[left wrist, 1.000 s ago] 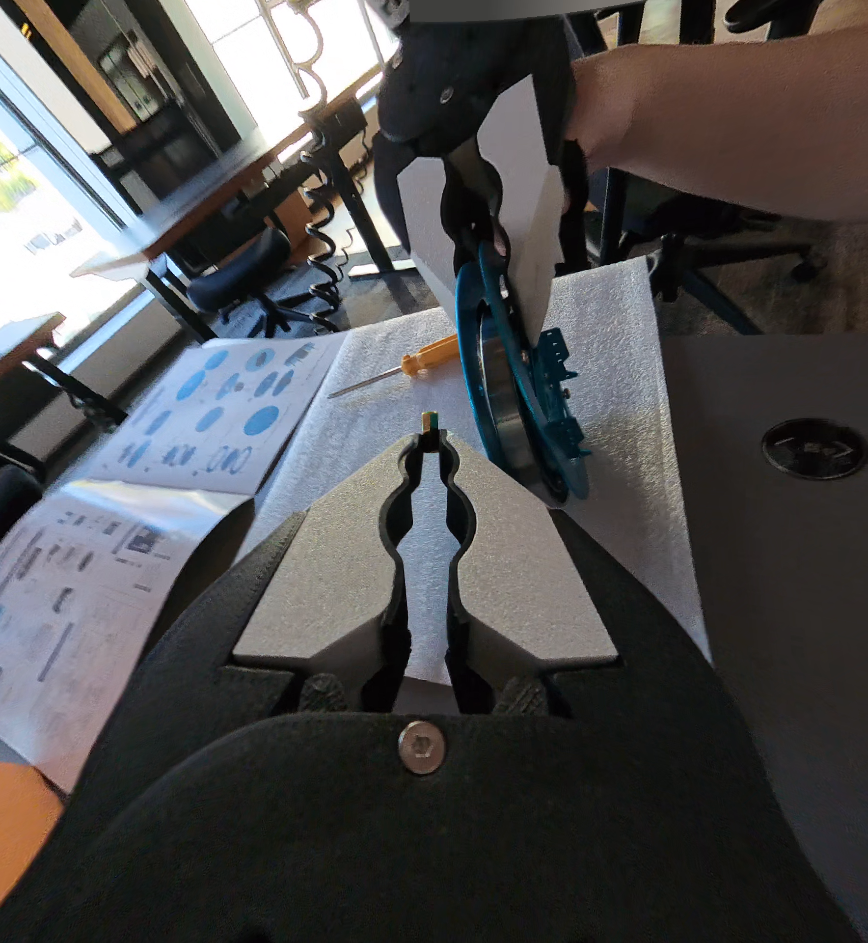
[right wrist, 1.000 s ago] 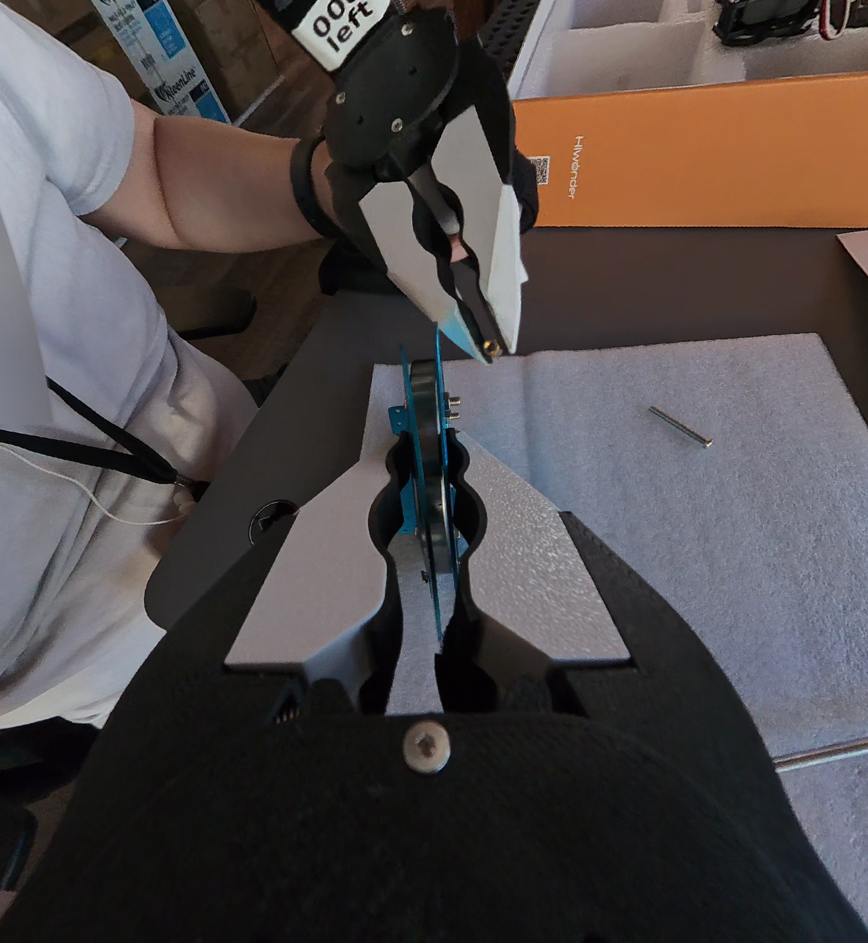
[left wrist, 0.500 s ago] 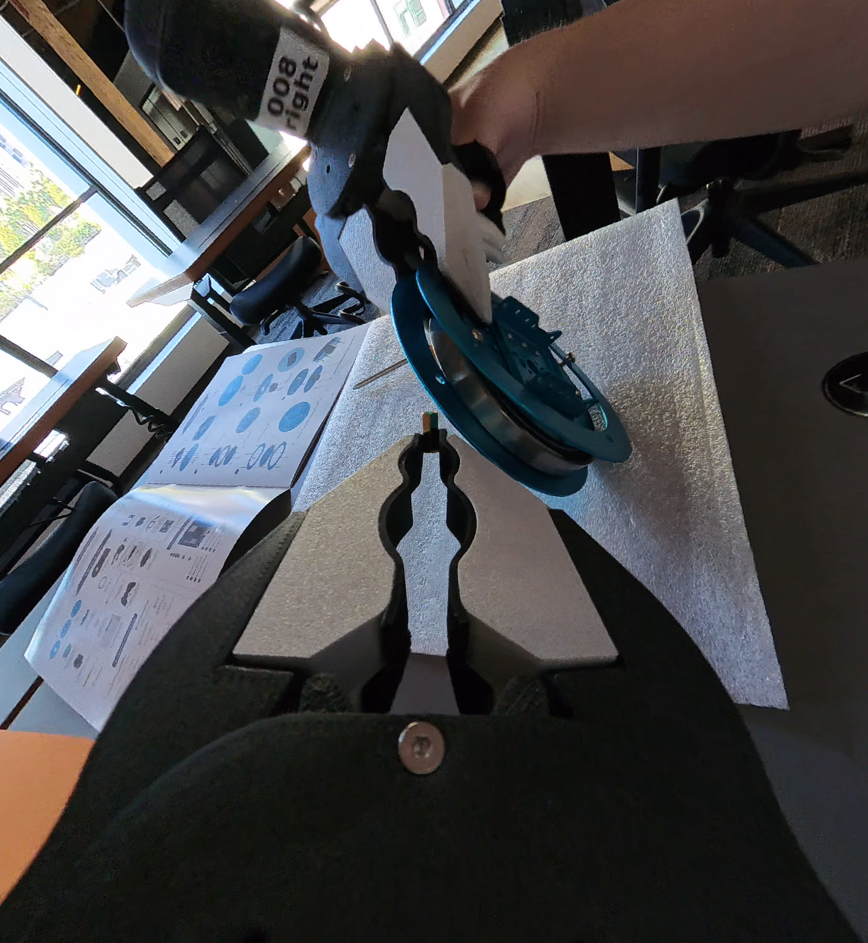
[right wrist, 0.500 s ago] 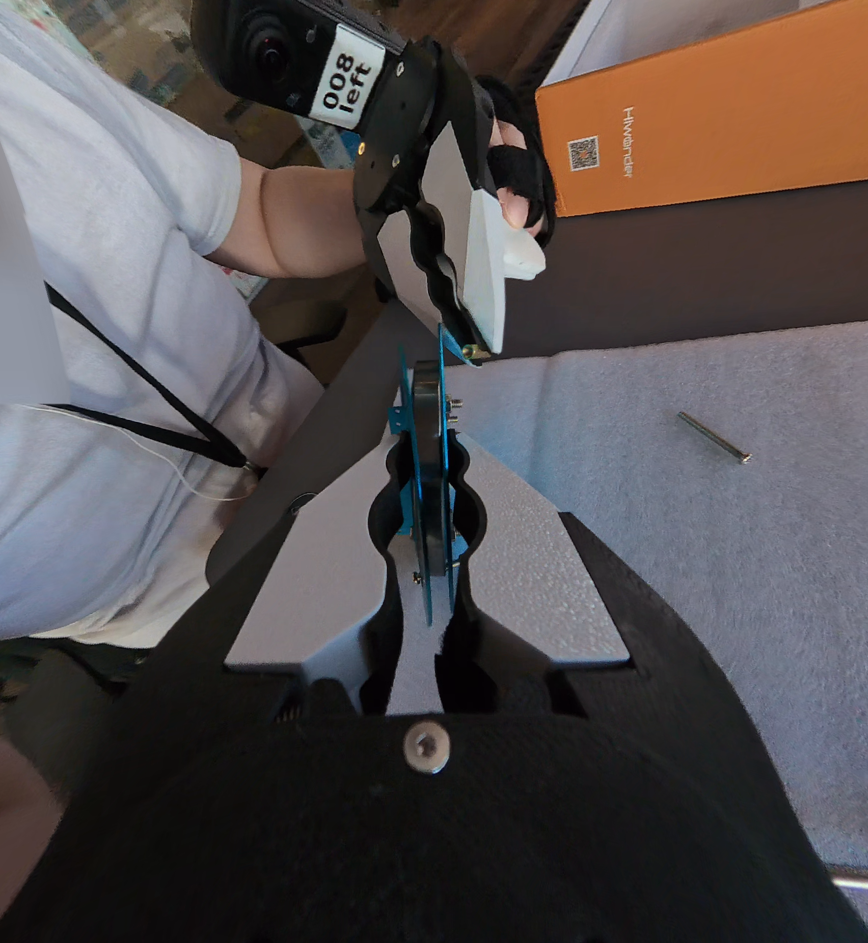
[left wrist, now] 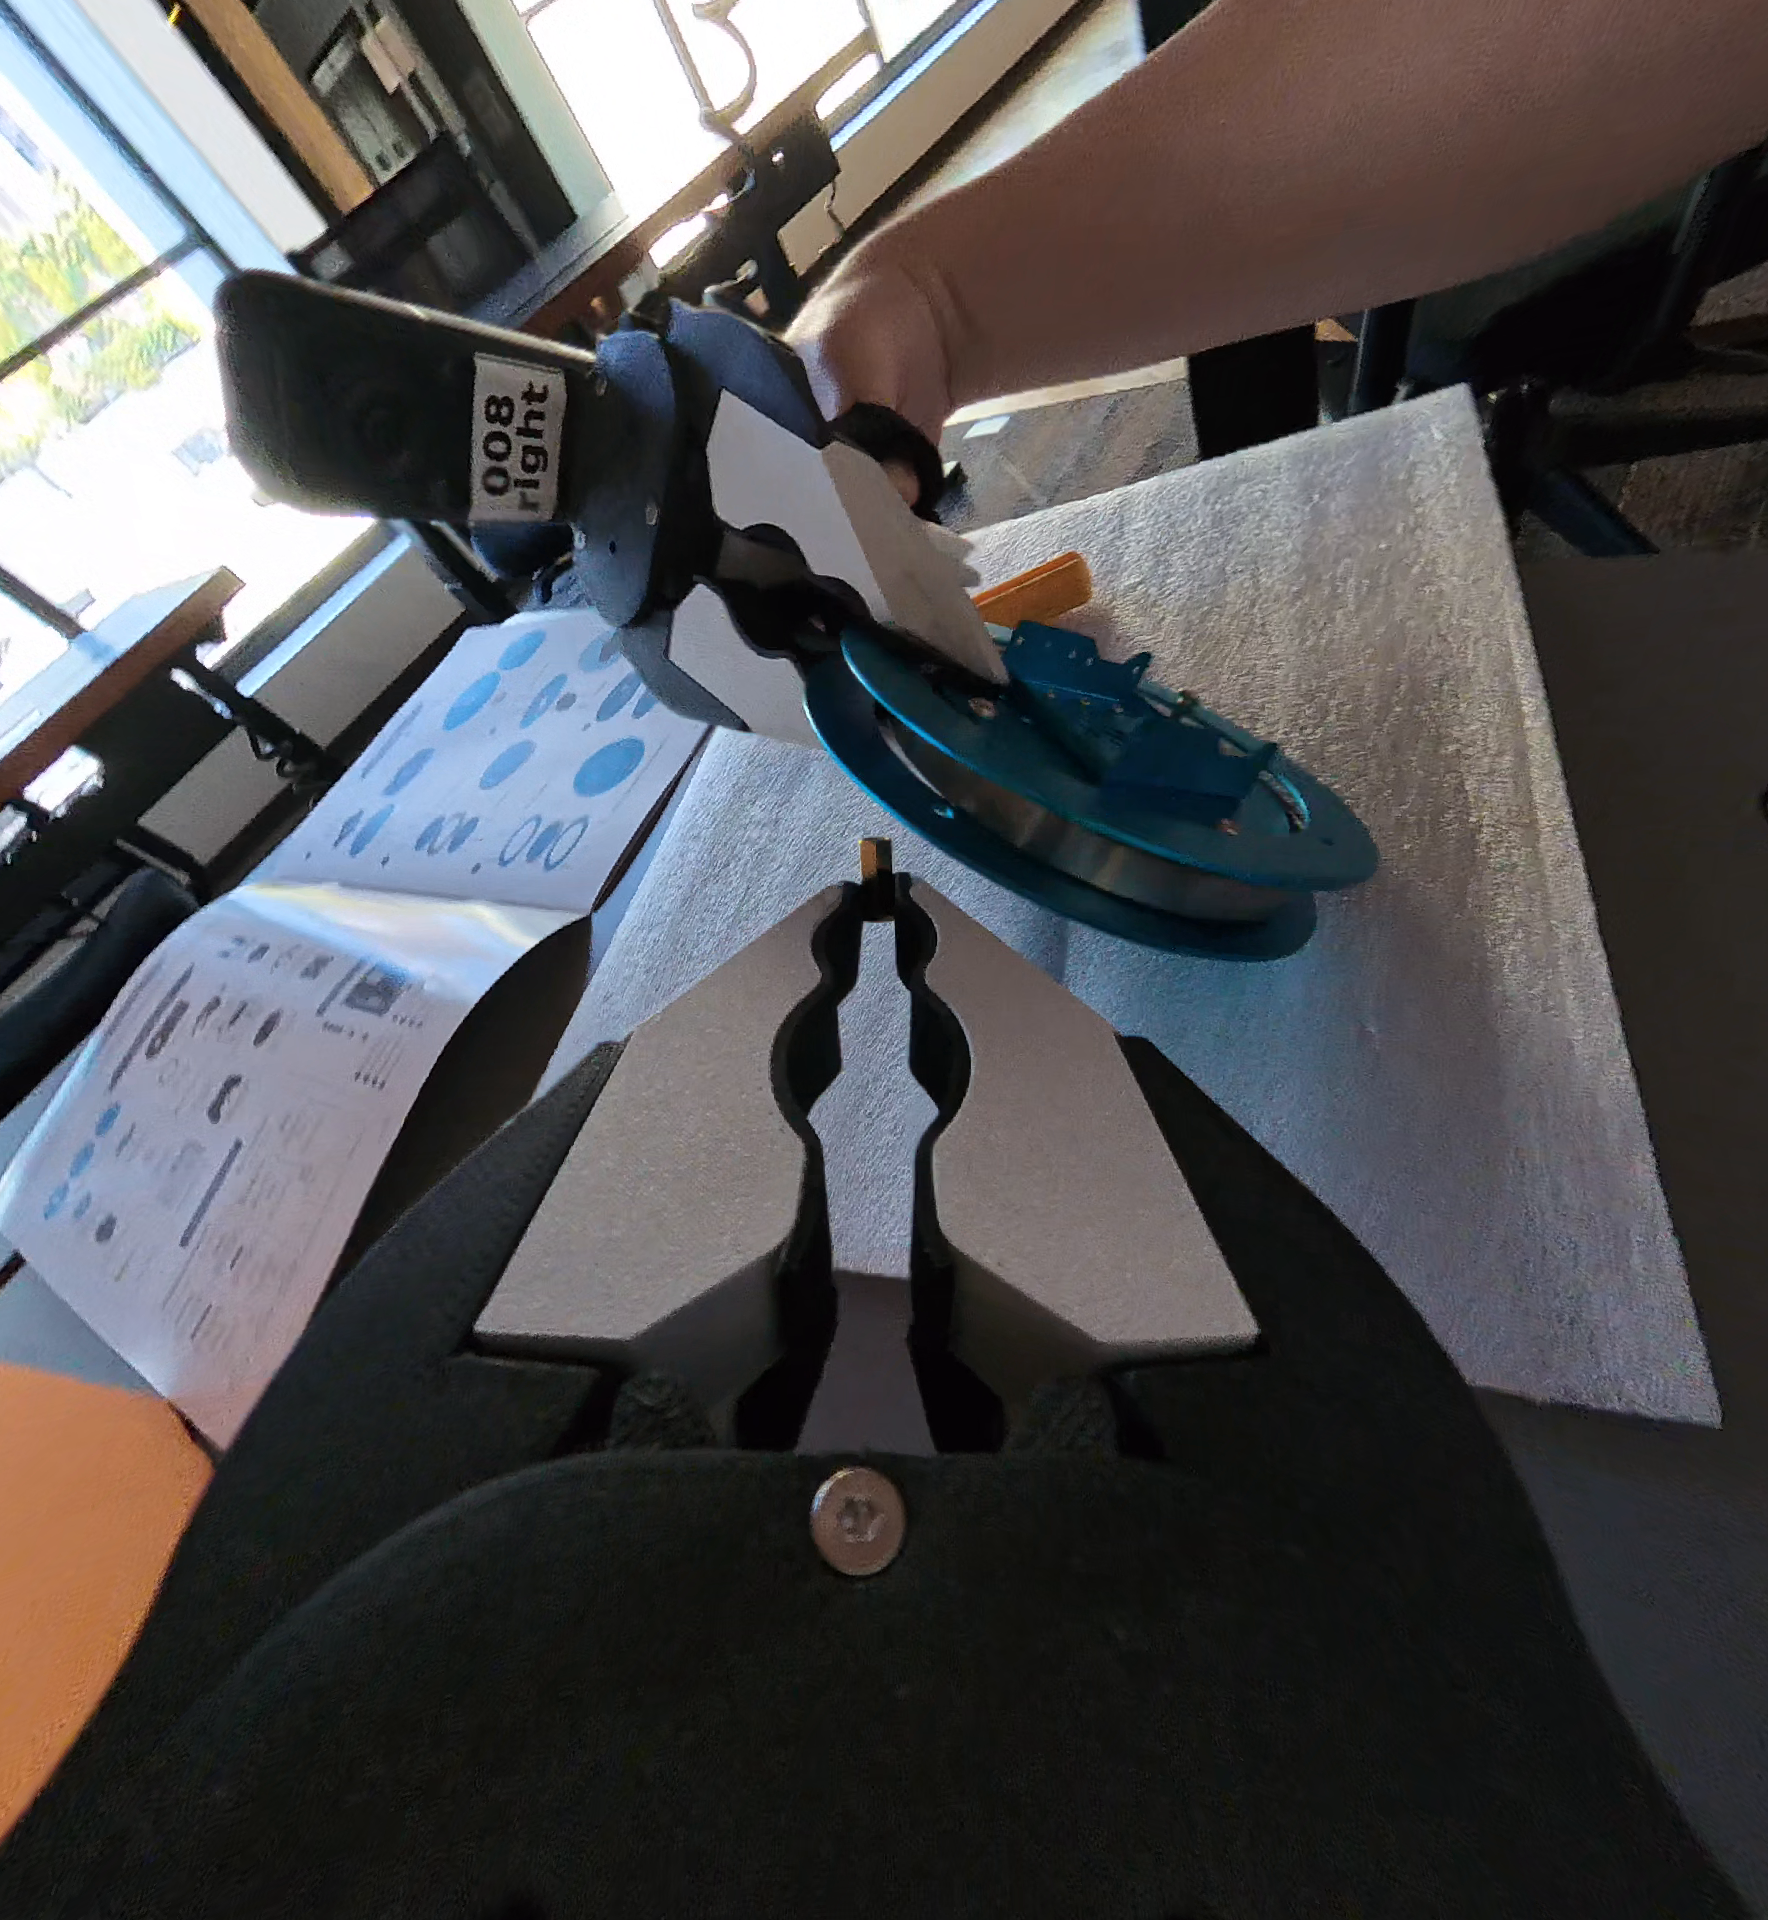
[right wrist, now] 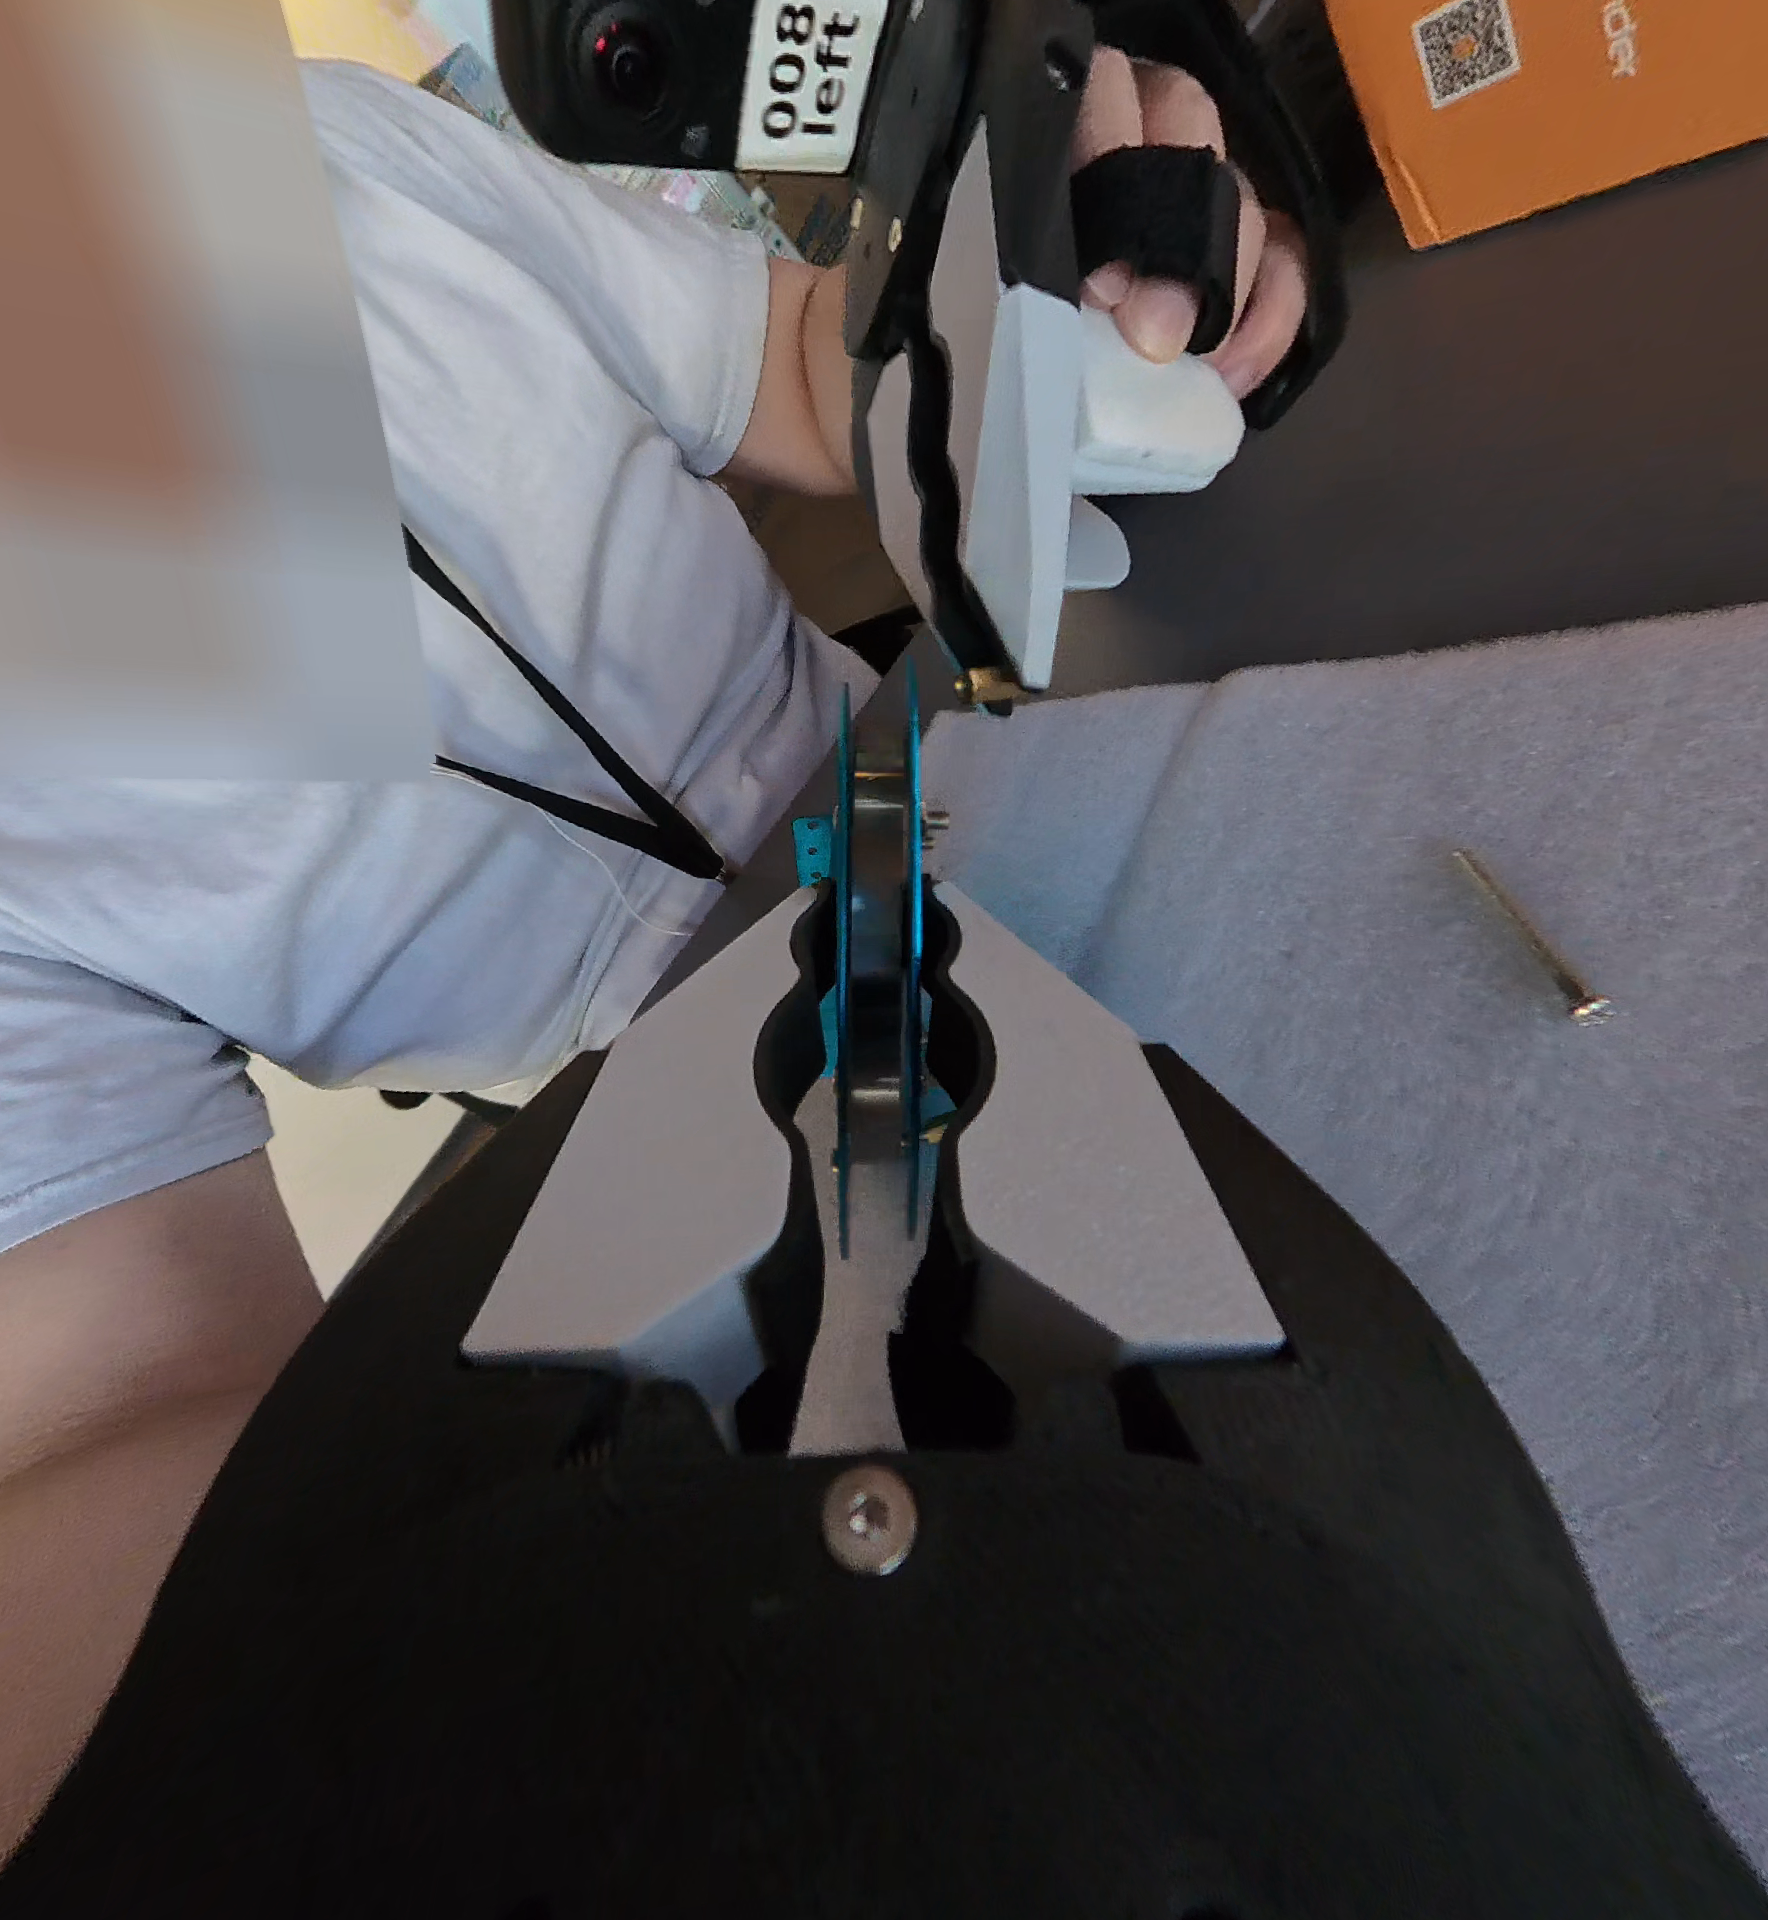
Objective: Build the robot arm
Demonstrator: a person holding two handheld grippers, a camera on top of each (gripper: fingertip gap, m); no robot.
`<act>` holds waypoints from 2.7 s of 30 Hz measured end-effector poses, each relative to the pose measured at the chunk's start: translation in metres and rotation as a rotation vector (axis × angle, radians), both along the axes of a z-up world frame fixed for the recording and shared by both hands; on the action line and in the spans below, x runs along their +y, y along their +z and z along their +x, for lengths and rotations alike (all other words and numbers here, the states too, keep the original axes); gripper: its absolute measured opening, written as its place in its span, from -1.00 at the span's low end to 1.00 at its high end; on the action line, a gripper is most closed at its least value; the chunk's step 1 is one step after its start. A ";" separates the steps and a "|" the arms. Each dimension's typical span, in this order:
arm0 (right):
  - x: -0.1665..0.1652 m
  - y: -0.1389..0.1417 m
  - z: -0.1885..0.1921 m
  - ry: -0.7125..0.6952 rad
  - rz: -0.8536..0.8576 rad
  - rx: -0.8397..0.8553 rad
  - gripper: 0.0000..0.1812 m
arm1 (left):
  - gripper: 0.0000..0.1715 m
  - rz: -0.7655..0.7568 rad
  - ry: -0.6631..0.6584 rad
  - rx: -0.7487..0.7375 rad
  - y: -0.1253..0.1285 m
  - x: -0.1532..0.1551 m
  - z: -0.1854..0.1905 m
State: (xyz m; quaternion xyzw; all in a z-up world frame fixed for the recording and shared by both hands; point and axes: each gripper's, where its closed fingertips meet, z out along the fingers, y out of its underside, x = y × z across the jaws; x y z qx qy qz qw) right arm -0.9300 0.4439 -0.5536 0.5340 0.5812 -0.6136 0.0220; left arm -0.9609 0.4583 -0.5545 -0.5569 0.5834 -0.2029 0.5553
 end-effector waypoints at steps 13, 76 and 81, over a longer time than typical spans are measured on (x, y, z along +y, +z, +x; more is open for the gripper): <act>-0.006 0.006 0.007 -0.068 0.121 0.054 -0.86 | -0.77 -0.439 0.107 0.472 -0.064 0.002 -0.015; 0.016 -0.024 0.013 -0.235 -0.224 -0.187 -0.86 | -0.99 0.061 0.107 -0.001 0.027 -0.038 0.005; 0.020 -0.031 0.014 -0.246 -0.300 -0.260 -0.86 | -0.99 -0.062 0.101 -0.124 0.034 -0.031 0.004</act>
